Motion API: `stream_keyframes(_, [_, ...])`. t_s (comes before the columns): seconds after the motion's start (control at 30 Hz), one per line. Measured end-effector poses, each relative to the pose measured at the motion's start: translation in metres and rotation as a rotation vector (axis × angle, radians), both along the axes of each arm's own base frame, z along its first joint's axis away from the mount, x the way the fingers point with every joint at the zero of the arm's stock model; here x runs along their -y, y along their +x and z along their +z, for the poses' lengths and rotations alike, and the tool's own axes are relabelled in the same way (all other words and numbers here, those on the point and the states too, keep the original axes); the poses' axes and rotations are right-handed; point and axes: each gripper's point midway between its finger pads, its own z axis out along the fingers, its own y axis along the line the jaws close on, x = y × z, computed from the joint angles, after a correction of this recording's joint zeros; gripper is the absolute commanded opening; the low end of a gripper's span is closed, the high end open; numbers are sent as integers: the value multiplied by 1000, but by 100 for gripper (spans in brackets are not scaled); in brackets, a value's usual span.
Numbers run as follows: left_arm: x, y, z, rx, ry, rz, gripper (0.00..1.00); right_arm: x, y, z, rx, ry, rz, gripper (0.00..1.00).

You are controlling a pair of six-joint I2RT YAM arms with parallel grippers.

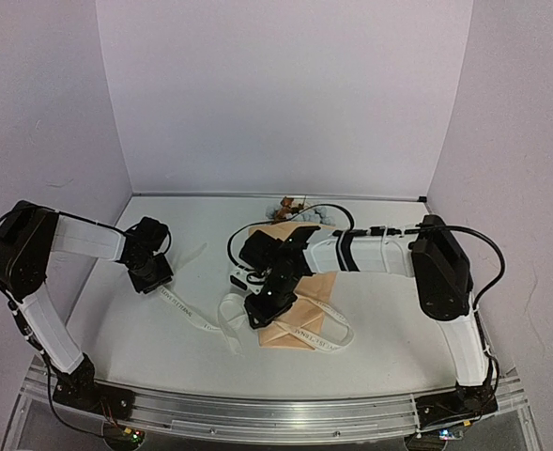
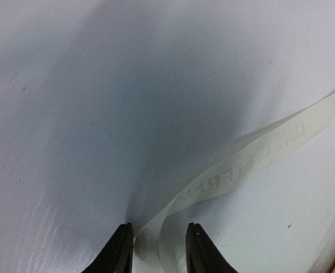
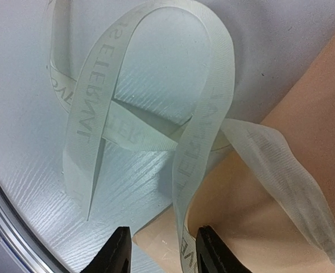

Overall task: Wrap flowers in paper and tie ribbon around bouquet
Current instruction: Pick up the ribbon from the folded bouquet.

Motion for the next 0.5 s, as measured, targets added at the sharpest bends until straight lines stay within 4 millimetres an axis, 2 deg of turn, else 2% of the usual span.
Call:
stream_keyframes(0.1, [0,4,-1,7,7,6,2,0,0,-1,2,-2,-1,9])
stream_keyframes(0.17, [-1,5,-2,11,7,12,0,1,1,-1,5,-4,1,0])
stream_keyframes(0.27, [-6,5,-2,12,35,21,0,3,2,0,10,-14,-11,0])
stream_keyframes(0.37, [-20,3,3,6,106,53,0,17,1,9,40,-37,-23,0])
stream_keyframes(0.43, [-32,4,16,26,161,87,0,32,0,22,70,-55,-34,0])
stream_keyframes(0.5, [-47,5,35,63,205,130,0,54,0,46,120,-68,-55,0])
